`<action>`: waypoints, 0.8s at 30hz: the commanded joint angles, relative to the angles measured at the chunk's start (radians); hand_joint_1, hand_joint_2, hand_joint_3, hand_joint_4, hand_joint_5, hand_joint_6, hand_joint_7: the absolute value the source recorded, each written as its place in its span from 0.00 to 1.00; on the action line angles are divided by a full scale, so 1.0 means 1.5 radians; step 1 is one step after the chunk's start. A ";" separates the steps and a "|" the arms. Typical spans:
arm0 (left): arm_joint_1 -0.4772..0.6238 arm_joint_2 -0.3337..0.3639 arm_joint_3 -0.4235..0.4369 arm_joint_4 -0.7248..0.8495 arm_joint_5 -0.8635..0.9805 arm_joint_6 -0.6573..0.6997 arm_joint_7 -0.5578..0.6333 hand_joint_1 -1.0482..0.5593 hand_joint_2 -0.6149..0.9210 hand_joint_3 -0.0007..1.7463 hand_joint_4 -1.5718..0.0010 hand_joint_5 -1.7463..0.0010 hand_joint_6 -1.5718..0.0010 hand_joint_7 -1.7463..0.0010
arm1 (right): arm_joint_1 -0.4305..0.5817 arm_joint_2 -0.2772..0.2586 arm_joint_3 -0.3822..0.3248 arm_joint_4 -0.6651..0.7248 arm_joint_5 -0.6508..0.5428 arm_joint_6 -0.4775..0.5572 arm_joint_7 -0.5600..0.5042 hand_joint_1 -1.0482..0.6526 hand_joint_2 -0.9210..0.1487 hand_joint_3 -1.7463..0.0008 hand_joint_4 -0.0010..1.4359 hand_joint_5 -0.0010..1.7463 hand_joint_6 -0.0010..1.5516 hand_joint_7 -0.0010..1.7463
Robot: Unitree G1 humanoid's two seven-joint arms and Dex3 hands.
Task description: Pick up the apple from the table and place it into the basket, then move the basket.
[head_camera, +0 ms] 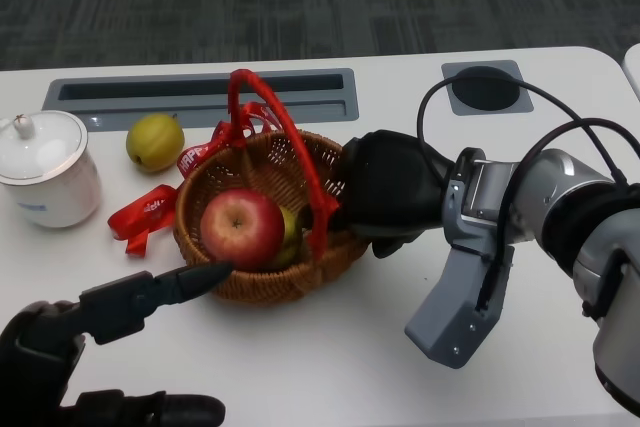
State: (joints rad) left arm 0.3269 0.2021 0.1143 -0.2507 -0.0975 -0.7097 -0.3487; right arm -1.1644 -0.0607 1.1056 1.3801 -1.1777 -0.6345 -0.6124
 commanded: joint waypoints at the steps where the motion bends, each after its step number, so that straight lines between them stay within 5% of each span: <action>1: 0.006 -0.001 0.003 -0.006 -0.005 -0.013 0.014 0.38 0.87 0.00 0.47 1.00 0.53 1.00 | 0.012 -0.006 -0.025 0.002 0.025 -0.019 0.042 0.47 0.06 1.00 0.82 0.16 0.72 0.05; 13: 0.006 -0.018 -0.002 -0.014 -0.012 -0.019 0.031 0.37 0.87 0.00 0.46 0.99 0.52 0.99 | 0.016 -0.027 -0.039 -0.002 0.033 -0.090 0.048 0.50 0.08 1.00 0.76 0.07 0.66 0.00; 24: 0.008 -0.029 0.005 -0.010 -0.013 -0.031 0.035 0.38 0.87 0.00 0.45 0.99 0.50 0.99 | 0.031 -0.023 -0.095 0.004 0.076 -0.071 0.116 0.49 0.04 0.99 0.78 0.04 0.66 0.00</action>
State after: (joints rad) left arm 0.3314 0.1590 0.1099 -0.2708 -0.1148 -0.7385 -0.3211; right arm -1.1236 -0.0865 0.9799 1.3761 -1.0806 -0.7639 -0.4645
